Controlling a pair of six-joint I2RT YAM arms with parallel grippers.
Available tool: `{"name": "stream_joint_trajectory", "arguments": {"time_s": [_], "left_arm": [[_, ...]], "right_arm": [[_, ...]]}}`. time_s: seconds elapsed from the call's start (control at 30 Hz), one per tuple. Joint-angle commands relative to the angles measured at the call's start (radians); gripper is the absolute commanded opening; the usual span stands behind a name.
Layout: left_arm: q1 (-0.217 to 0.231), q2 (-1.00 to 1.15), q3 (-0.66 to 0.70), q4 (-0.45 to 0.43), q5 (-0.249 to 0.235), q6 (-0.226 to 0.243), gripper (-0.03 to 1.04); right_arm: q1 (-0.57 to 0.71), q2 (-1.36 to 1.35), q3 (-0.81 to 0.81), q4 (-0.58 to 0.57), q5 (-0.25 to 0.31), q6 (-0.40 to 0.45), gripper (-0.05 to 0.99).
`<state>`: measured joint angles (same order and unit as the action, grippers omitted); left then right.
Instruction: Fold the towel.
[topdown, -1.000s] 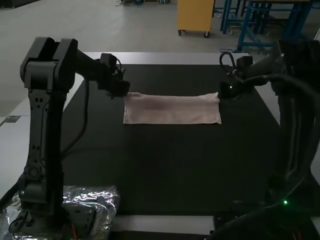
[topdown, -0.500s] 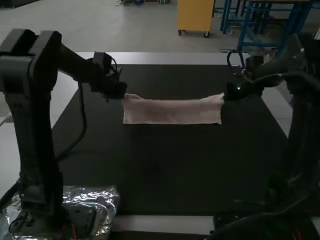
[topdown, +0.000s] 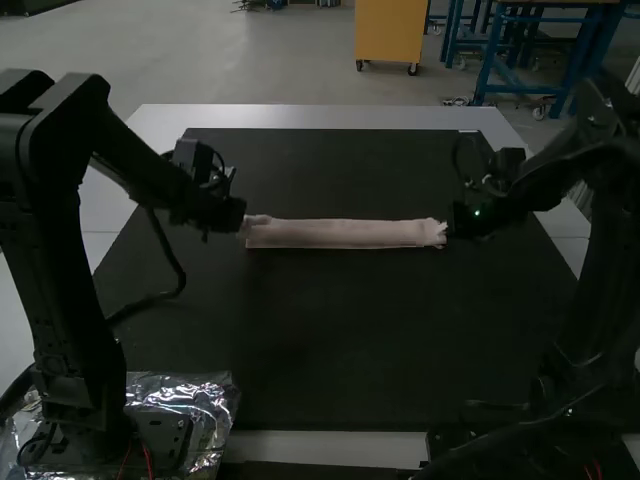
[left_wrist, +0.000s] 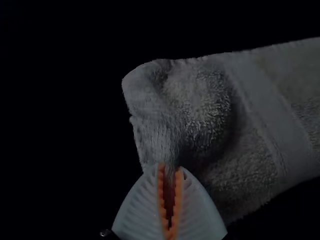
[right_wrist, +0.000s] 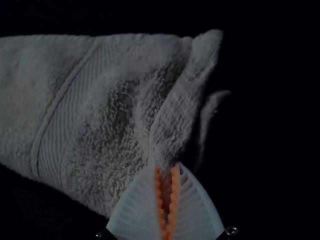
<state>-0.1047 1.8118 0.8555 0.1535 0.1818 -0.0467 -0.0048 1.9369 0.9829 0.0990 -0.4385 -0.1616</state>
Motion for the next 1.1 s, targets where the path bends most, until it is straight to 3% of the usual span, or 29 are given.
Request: {"name": "stream_joint_trajectory", "arguments": {"time_s": [0.0,0.03,0.1,0.13,0.43,1.07], "left_arm": [[0.005,-0.019,-0.062,0.052,-0.024,-0.025,0.20],[0.005,-0.019,-0.073,0.064,-0.018,-0.033,0.36],[0.010,-0.022,-0.076,0.073,-0.015,-0.051,0.88],[0.011,-0.023,-0.073,0.073,-0.015,-0.051,0.99],[0.037,-0.045,0.011,0.055,-0.004,-0.104,0.98],[0.036,-0.069,0.065,0.029,-0.004,-0.116,0.97]], "right_arm": [[-0.020,-0.044,-0.023,0.024,0.009,-0.001,0.34],[-0.020,-0.047,-0.023,0.024,0.009,-0.001,0.50],[-0.020,-0.050,-0.021,0.024,0.011,-0.004,0.84],[-0.020,-0.055,-0.018,0.024,0.009,-0.007,0.90],[0.003,-0.079,0.031,0.034,0.034,0.004,0.91],[0.042,0.048,0.034,0.088,0.063,-0.004,0.91]]}}
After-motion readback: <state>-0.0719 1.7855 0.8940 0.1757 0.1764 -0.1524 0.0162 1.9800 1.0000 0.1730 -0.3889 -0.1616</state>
